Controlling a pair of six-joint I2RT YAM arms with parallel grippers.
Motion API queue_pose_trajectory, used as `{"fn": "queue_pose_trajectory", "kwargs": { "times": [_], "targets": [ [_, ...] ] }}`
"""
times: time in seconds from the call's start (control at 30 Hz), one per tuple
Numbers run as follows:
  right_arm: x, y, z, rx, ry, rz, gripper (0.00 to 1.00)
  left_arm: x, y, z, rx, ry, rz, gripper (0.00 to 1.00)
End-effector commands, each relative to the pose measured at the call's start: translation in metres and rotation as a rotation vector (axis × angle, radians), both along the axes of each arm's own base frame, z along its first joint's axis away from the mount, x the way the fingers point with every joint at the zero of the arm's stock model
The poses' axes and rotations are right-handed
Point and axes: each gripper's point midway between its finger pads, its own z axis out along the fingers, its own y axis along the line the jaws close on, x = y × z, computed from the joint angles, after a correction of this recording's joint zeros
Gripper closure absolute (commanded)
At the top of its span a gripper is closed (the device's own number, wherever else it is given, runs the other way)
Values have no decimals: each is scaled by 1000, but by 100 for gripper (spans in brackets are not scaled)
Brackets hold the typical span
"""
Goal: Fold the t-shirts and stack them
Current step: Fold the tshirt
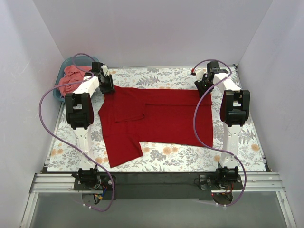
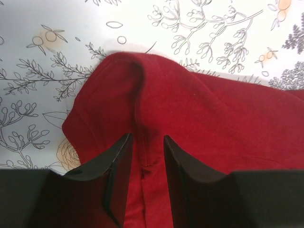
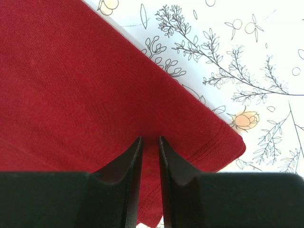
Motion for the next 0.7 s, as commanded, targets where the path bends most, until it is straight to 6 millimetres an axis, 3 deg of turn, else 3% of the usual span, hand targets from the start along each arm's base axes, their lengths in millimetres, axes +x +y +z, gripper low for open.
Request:
{"fn": "queue_pose_trajectory", "kwargs": {
  "times": [0.0,0.17,0.27,0.33,0.5,0.67],
  "targets": [
    [0,-11,-10,-48,19,-9,74,4,2,6,-2,-5,0,69],
    [0,-12,-12,-51,21,-9,75,3,1,2,-6,6,-1,72],
    [-1,-12,-12,-53,23,-8,75,3,-1,10,-15,-9,-5,77],
    [-1,-12,-14,-56,25,-5,75,6,0,16,-13,-27,1,87],
    [-1,-12,-13,-56,25,-7,75,1,-2,32,-18,-51,-5,100],
    [-1,-12,-14,-54,25,-6,75,-8,-3,49,-25,-70,-11,100]
  ]
}}
